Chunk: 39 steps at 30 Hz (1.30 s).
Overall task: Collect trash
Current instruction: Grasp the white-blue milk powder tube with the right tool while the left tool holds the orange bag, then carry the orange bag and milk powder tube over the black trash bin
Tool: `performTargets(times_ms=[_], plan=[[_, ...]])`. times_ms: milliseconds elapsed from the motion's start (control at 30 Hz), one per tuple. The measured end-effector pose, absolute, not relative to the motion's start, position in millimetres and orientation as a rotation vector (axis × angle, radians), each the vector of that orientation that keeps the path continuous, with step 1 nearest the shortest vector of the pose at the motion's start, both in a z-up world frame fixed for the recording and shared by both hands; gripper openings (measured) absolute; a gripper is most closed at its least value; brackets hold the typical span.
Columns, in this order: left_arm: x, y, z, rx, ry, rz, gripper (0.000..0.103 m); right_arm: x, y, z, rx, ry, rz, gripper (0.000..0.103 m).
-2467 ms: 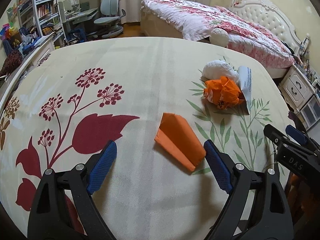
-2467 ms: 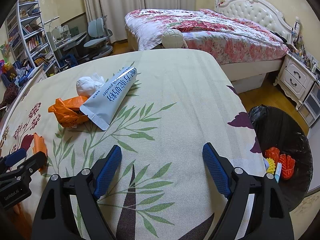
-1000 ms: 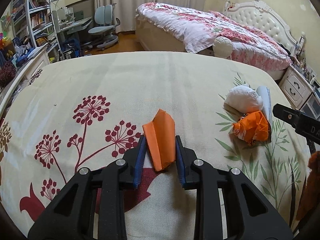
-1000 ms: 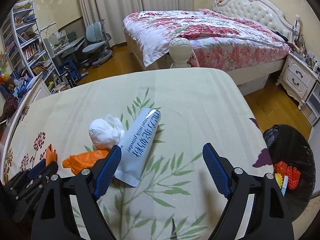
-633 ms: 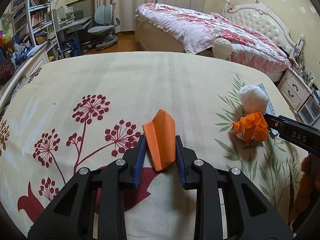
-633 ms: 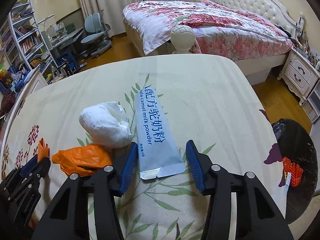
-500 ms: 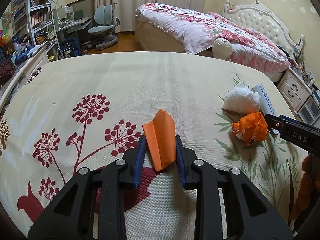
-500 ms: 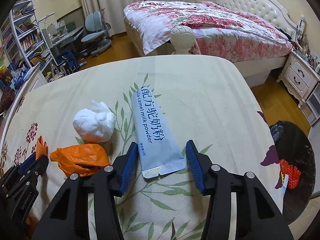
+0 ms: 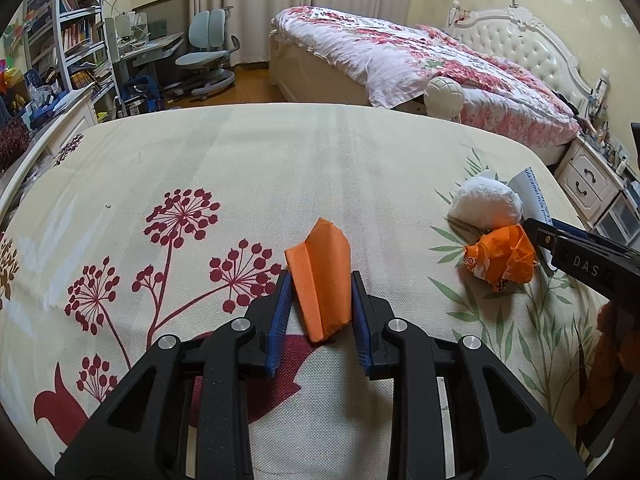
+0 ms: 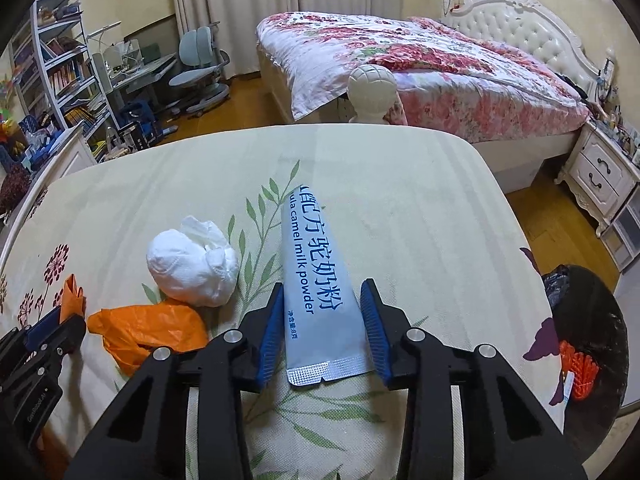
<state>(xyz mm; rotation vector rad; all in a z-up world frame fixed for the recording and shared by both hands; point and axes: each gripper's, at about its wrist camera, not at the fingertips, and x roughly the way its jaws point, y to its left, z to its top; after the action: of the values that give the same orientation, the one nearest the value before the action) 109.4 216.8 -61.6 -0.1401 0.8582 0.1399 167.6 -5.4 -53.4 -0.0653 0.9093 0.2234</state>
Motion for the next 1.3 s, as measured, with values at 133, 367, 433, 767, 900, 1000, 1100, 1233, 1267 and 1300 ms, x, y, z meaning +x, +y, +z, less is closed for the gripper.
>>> performTargets(times_ms=[133, 367, 433, 767, 900, 1000, 1100, 1233, 1267, 1300], plan=[[109.1, 217.2, -61.2, -0.146, 0.857, 0.138, 0.028, 153.4, -11.1, -53.7, -0.063, 0.906, 0.226, 0.035], [108.2, 215.5, -59.7, -0.141, 0.86, 0.138, 0.028, 126.8, -22.2, -53.1, -0.053, 0.905, 0.23, 0.034], [106.2, 213.2, -58.3, -0.132, 0.856, 0.136, 0.028, 120.5, -24.5, -52.4, -0.051, 0.901, 0.228, 0.033], [83.2, 194.3, -49.6, -0.12, 0.815, 0.122, 0.028, 88.8, -44.2, -42.3, -0.032, 0.861, 0.225, 0.033], [74.2, 178.6, -49.4, -0.116, 0.817, 0.092, 0.027, 79.4, -55.0, -41.3, -0.03, 0.849, 0.209, 0.033], [70.2, 167.2, -48.3, -0.113, 0.817, 0.073, 0.027, 73.5, -65.2, -39.6, -0.021, 0.841, 0.198, 0.033], [67.7, 154.5, -46.5, -0.117, 0.818, 0.048, 0.027, 67.9, -76.1, -37.5, -0.017, 0.831, 0.178, 0.033], [68.3, 134.3, -44.5, -0.099, 0.811, 0.022, 0.027, 64.7, -94.9, -34.8, 0.009, 0.819, 0.152, 0.033], [68.7, 129.7, -43.9, -0.096, 0.81, 0.015, 0.027, 64.2, -100.2, -34.4, 0.014, 0.816, 0.144, 0.033], [69.0, 125.2, -43.9, -0.092, 0.81, 0.006, 0.027, 63.7, -104.6, -34.0, 0.018, 0.814, 0.137, 0.033]])
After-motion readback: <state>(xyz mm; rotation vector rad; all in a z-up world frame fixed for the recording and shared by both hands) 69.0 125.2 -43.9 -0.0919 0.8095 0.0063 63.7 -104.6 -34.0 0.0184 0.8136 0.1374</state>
